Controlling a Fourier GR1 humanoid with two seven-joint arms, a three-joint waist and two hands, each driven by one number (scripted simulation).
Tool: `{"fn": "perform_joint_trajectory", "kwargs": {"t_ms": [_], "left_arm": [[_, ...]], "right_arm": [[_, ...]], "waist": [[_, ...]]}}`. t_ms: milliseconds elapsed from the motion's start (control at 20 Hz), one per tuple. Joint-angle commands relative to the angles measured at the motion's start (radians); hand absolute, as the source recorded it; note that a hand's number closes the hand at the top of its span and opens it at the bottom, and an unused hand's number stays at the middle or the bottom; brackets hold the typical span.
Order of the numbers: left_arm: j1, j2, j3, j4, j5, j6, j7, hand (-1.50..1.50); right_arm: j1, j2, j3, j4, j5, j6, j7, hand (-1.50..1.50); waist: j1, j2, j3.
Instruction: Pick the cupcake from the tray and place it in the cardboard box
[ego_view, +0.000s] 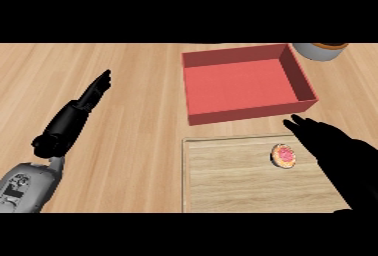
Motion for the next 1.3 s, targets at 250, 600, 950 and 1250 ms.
{"fn": "perform_joint_trajectory", "kwargs": {"t_ms": [250,600,950,1250], "left_arm": [[0.039,0.016,0.066,0.011,0.009,-0.060,-0.030,0.00],[0.056,-0.038,0.065,-0.048,-0.041,-0.056,0.014,0.00],[0.057,-0.095,0.053,-0.035,-0.108,-0.029,0.013,0.00],[0.070,-0.067,0.145,0.010,-0.078,-0.135,-0.052,0.00]], "right_arm": [[-0.134,0.183,0.099,0.101,0.120,0.108,0.217,-1.50],[-0.058,0.234,0.054,0.195,0.242,0.137,0.054,-1.50],[-0.002,0.308,0.113,0.284,0.402,0.117,0.021,-1.50],[0.079,0.296,0.005,0.340,0.449,0.122,-0.175,-1.50]], "waist": [[-0.008,-0.003,0.000],[-0.018,-0.004,0.002],[-0.020,-0.004,0.002],[-0.023,-0.003,0.002]]}}
